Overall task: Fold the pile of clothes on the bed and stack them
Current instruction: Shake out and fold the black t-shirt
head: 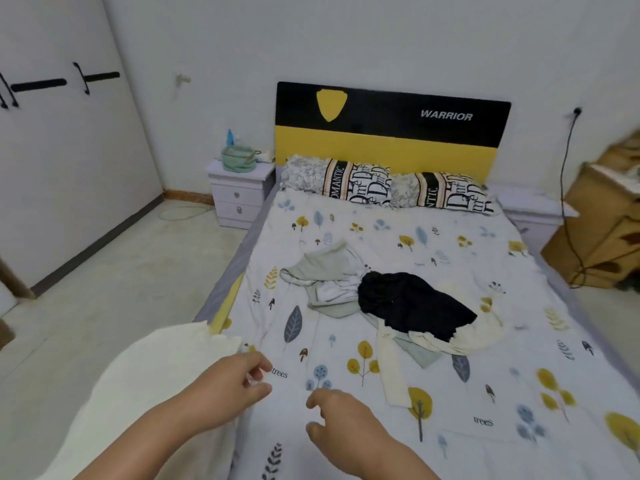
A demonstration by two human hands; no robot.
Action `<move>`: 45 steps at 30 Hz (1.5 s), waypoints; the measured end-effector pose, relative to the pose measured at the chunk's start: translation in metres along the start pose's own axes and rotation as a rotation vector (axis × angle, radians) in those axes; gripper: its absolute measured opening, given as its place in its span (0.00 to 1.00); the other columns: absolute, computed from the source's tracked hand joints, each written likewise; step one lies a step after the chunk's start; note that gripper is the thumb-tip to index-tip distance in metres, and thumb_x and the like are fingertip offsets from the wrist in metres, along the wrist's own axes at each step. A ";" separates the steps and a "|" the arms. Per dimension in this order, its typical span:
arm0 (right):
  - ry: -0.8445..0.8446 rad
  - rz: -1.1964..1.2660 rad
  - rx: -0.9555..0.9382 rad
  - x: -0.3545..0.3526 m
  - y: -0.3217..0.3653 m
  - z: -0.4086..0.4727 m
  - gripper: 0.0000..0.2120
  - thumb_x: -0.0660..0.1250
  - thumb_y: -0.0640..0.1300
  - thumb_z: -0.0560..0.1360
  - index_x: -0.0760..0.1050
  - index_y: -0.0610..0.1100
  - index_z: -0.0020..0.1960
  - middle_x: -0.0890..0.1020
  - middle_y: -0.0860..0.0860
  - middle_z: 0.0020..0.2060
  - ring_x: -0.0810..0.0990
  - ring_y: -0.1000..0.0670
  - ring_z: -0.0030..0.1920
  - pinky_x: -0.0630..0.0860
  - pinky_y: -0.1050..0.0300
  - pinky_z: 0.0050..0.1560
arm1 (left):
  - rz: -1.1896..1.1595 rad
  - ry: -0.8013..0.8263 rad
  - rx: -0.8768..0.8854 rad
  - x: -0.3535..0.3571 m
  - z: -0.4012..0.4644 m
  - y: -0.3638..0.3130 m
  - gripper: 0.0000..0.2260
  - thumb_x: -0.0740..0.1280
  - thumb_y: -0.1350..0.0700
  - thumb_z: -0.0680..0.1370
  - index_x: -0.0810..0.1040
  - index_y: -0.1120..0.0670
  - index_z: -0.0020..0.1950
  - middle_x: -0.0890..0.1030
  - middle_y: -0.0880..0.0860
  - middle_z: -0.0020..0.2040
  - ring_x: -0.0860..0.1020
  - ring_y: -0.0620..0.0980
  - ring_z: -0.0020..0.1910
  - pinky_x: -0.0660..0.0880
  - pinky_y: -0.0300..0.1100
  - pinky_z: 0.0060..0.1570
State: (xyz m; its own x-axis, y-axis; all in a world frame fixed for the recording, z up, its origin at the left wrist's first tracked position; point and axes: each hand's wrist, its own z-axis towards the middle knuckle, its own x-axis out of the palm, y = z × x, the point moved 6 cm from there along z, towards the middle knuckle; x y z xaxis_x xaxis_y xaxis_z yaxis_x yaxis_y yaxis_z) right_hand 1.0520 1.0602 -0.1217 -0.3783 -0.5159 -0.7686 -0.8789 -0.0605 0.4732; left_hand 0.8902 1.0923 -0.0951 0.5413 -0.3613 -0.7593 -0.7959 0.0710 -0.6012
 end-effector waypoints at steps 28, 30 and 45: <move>-0.062 -0.097 0.391 -0.076 -0.423 0.076 0.16 0.56 0.46 0.79 0.66 0.47 0.66 0.69 0.47 0.63 0.68 0.49 0.64 0.67 0.57 0.63 | 0.125 0.223 -0.142 0.274 0.252 -0.124 0.10 0.61 0.50 0.78 0.70 0.44 0.59 0.72 0.43 0.50 0.71 0.40 0.45 0.68 0.31 0.53; -0.115 -0.112 0.393 -0.078 -0.442 0.103 0.16 0.55 0.45 0.79 0.66 0.46 0.66 0.69 0.48 0.64 0.67 0.48 0.63 0.68 0.58 0.60 | 0.164 0.221 -0.140 0.289 0.281 -0.115 0.15 0.60 0.50 0.79 0.68 0.47 0.65 0.72 0.46 0.55 0.72 0.42 0.51 0.68 0.33 0.56; -0.365 -0.229 0.416 -0.068 -0.541 0.303 0.27 0.50 0.51 0.82 0.42 0.53 0.77 0.44 0.45 0.77 0.48 0.39 0.75 0.62 0.46 0.68 | 0.345 0.020 0.004 0.368 0.488 -0.094 0.27 0.59 0.58 0.79 0.54 0.49 0.76 0.47 0.58 0.77 0.56 0.59 0.73 0.63 0.47 0.65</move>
State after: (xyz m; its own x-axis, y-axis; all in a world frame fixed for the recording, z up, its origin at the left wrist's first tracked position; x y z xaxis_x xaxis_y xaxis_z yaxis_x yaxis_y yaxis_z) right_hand 1.4652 1.3862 -0.4562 -0.1768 -0.1974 -0.9643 -0.9619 0.2422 0.1268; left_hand 1.2961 1.4062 -0.4397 0.2353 -0.3336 -0.9129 -0.9301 0.1953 -0.3111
